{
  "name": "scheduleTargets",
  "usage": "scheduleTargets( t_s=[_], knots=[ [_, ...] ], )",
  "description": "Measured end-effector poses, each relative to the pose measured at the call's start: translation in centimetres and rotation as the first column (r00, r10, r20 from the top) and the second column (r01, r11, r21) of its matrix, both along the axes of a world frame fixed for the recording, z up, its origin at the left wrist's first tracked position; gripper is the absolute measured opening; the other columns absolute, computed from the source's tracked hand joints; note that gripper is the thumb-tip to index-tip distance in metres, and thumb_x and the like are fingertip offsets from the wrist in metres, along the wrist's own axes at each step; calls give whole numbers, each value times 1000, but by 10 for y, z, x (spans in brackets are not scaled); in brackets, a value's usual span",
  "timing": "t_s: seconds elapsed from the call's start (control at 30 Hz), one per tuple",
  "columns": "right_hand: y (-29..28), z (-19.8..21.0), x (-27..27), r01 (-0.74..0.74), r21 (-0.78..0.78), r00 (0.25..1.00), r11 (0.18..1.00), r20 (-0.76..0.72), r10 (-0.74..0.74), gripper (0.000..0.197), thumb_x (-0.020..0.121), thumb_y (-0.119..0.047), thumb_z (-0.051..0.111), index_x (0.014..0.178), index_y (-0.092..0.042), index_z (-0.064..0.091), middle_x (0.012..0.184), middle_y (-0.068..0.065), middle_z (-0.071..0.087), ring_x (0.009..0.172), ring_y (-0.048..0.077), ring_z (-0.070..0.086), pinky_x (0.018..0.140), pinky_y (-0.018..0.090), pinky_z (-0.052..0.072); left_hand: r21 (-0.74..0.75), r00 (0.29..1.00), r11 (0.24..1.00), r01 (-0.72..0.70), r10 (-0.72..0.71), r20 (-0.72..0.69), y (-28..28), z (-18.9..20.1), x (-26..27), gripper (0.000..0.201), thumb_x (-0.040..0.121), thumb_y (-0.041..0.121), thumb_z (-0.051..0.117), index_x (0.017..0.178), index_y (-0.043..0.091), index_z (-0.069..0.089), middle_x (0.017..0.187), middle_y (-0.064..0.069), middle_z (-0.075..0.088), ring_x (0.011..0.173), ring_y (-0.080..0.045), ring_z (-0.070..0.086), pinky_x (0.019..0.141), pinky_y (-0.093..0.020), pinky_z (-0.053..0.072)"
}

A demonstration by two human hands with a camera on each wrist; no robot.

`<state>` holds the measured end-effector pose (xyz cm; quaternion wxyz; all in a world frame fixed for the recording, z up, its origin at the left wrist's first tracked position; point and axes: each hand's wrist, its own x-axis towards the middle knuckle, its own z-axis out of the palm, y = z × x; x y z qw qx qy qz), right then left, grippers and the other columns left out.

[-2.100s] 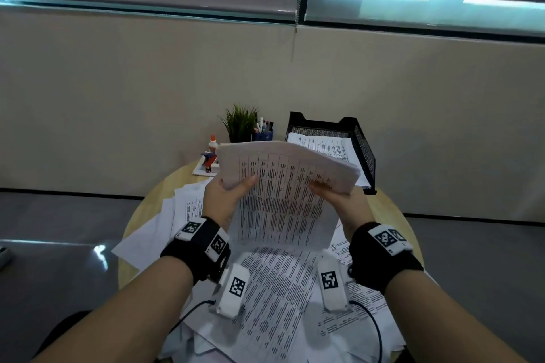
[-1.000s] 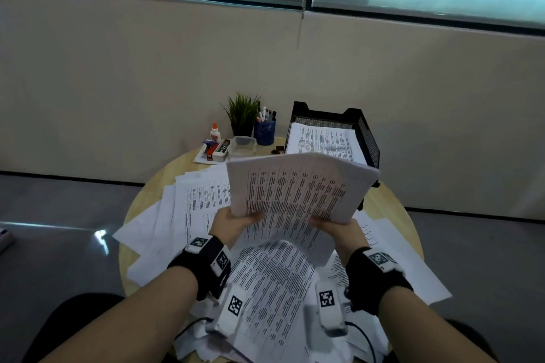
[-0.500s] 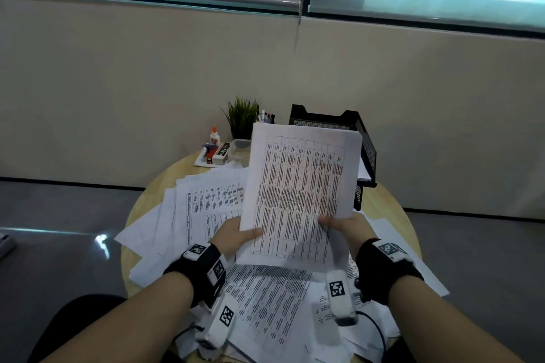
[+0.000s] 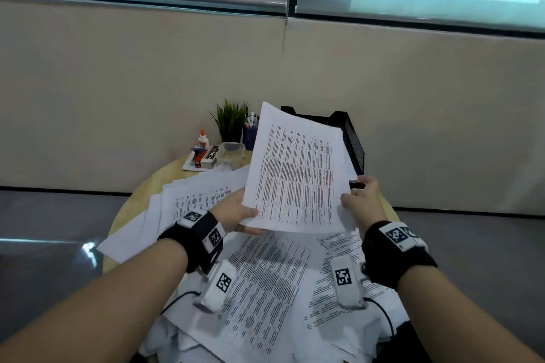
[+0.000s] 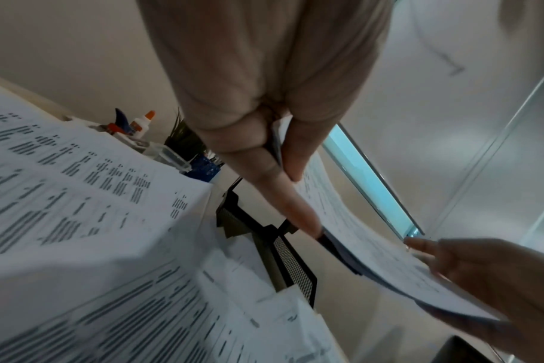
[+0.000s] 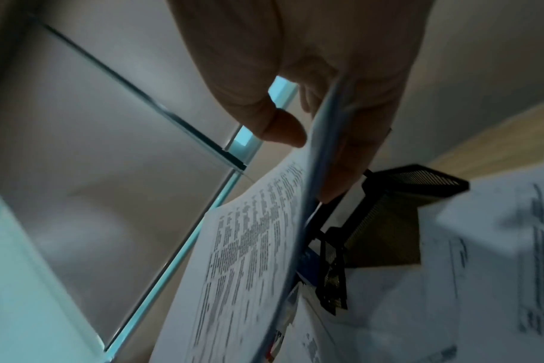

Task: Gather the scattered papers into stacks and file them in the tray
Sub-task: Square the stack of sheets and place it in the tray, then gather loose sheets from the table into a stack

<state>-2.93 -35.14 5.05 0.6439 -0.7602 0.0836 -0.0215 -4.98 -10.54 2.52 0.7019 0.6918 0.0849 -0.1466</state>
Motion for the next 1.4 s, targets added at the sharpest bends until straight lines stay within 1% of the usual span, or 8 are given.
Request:
scheduleTargets(
  t_s=[0.3,0.5,0.63,0.77,0.93,1.1,1.2,1.4],
  knots=[
    [-18,14,59,-90,-411,995,907,-7,96,60,86,12,39,133,-22,52,136,12,50,69,27,69,77,48,58,189,988,982,-10,-19,151,-22,38,78,49,90,-9,51,135,8,43,135,-12,52,107,-32,60,55,-27,58],
    [-20,21,108,-46,-419,999,907,-16,44,63,88,19,31,139,-14,48,150,12,36,67,23,63,39,10,45,338,971,934,-117,36,237,-25,34,140,46,85,-5,61,127,3,45,132,-13,53,100,-31,64,63,-37,60],
    [-23,3,134,-28,-496,1000,868,-9,27,55,92,12,36,139,-14,49,148,9,41,87,23,65,59,12,53,462,950,876,-143,-10,313,-28,24,160,18,86,1,61,103,8,59,119,-16,58,74,-28,66,72,-42,59],
    [-23,-14,149,-55,-627,997,777,-81,5,49,91,7,38,135,-10,53,139,14,49,112,34,59,96,39,50,765,933,628,-146,-170,317,-33,16,166,19,87,16,63,104,9,67,106,-10,66,86,-25,65,85,-32,53],
    [-16,-10,146,-142,-875,989,463,-146,28,22,92,-4,43,70,-8,42,94,11,55,96,30,55,73,29,40,946,905,307,-106,-363,219,-31,5,160,25,92,22,50,93,8,72,100,-9,70,90,-25,61,72,-29,46],
    [-23,-10,127,-55,-948,996,313,-32,79,20,87,-16,56,103,-6,59,124,17,45,114,35,41,92,37,37,903,901,403,-146,-323,290,-28,-6,137,23,94,23,46,98,7,62,94,-13,57,98,-31,56,74,-30,38],
    [-26,-8,105,-14,-910,997,414,16,69,34,88,-20,57,119,-6,54,128,17,42,118,34,39,97,41,38,836,916,523,-166,-232,327,-24,-17,115,49,92,26,54,138,13,41,137,-16,41,125,-32,42,102,-37,37],
    [-25,-27,44,-83,-839,996,538,-57,64,41,87,-19,58,126,-8,52,132,13,41,117,31,46,92,34,41,854,984,521,8,-157,87,-9,-46,56,58,87,27,61,138,13,38,136,-16,43,121,-32,47,100,-37,42]
  ],
)
